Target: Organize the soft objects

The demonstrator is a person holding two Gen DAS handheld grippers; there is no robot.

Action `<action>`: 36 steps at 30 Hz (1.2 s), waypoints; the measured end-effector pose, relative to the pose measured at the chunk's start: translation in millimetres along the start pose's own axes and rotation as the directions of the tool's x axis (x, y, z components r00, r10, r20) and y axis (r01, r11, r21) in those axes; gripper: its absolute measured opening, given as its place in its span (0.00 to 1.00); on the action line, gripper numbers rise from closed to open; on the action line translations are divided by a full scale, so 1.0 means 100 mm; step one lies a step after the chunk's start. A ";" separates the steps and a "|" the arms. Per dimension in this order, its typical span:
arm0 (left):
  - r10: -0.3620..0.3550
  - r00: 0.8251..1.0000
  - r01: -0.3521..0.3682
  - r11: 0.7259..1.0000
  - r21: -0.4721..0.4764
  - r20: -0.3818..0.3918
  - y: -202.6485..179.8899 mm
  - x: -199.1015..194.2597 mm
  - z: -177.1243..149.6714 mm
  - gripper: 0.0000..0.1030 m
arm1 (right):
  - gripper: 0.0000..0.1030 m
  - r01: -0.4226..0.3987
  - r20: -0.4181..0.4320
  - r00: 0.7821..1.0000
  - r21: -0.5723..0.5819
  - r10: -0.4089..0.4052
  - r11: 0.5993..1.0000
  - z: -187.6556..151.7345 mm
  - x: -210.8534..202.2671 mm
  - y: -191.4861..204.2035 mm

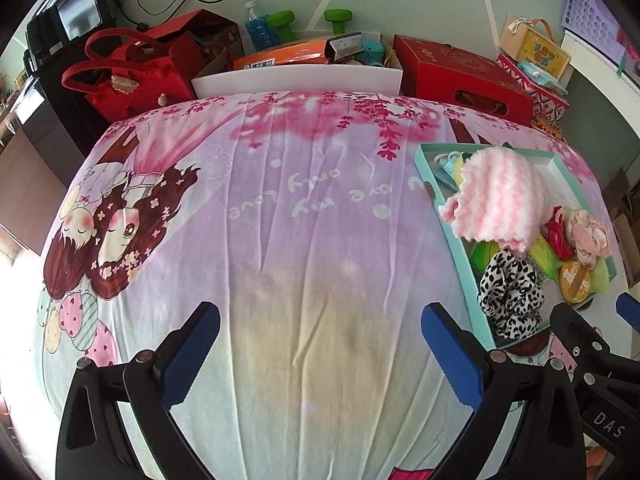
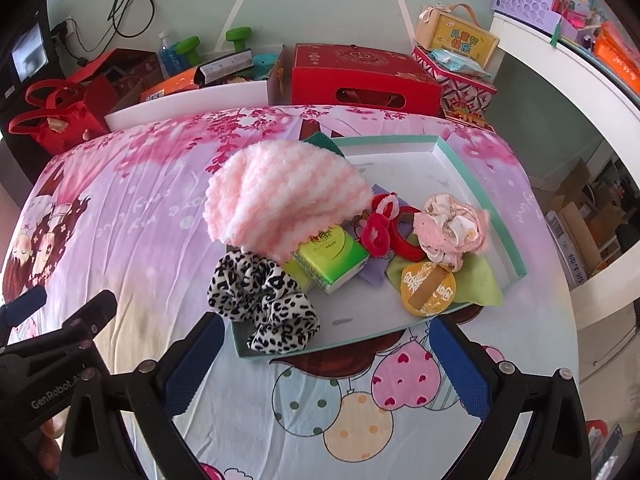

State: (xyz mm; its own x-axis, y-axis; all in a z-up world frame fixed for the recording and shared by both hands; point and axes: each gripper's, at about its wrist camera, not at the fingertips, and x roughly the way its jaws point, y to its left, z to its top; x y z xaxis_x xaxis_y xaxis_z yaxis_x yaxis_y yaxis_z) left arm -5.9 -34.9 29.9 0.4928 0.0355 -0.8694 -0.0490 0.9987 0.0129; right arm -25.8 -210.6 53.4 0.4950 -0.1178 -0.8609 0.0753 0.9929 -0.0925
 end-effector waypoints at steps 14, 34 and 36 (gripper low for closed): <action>0.005 1.000 -0.005 1.000 -0.007 -0.006 0.13 -0.09 -0.08 0.98 | 1.00 0.011 -0.011 1.000 -0.017 -0.012 1.000 -0.10 -0.08 0.05; 0.005 1.000 -0.005 1.000 -0.005 -0.017 0.19 -0.06 -0.07 0.98 | 1.00 0.011 -0.015 1.000 -0.027 -0.012 1.000 -0.05 -0.06 0.09; 0.001 1.000 -0.001 1.000 -0.011 -0.020 0.20 -0.06 -0.07 0.98 | 1.00 0.012 -0.016 1.000 -0.027 -0.012 1.000 -0.05 -0.05 0.10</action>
State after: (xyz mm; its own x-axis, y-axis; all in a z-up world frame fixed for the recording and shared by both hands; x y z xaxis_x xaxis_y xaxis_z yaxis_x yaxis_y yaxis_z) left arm -15.3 -15.7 31.8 0.4752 0.0358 -0.8792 -0.0594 0.9982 0.0085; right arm -31.7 -200.4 54.5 0.4799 -0.1295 -0.8677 0.0577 0.9916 -0.1161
